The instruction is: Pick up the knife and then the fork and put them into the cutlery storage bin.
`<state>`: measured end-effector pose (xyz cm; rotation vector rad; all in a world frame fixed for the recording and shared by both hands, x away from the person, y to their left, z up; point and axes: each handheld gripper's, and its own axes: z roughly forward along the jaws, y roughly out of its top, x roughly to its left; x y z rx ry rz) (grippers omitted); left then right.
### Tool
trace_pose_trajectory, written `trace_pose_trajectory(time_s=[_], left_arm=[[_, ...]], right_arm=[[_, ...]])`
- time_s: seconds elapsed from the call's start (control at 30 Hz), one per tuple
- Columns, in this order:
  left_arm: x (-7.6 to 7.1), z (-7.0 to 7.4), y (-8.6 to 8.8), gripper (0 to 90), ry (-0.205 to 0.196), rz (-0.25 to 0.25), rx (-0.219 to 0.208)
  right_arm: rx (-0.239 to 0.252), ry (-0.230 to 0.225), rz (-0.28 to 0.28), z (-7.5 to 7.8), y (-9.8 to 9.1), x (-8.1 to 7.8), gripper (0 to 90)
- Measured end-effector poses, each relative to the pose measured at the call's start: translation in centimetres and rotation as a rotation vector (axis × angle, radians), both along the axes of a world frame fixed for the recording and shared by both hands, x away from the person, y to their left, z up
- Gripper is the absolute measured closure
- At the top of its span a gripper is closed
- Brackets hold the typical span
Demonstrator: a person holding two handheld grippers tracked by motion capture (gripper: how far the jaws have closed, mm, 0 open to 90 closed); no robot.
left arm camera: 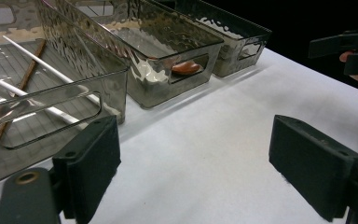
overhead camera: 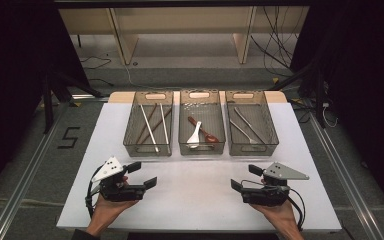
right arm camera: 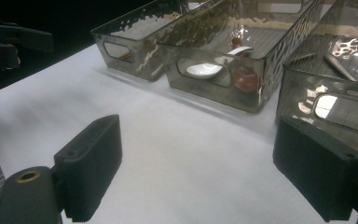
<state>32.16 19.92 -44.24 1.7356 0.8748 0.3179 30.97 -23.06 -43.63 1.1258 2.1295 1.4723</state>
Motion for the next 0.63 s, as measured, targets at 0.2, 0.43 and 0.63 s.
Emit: trace_pose_trajectory(time_s=[0.2,0.43,0.63], left_arm=[[-0.02,0.02,0.01,15.8,-0.001,-0.002,0.001],[-0.01,0.01,0.01,15.8,-0.001,-0.001,0.000],[0.00,0.00,0.00,15.8,0.000,0.000,0.000]], right_arm=[[0.001,-0.008,0.000,0.03,0.03,-0.11,16.4],[0.001,-0.015,0.001,0.04,0.00,-0.11,16.4],[0.000,-0.014,0.004,0.05,-0.04,-0.10,16.4]])
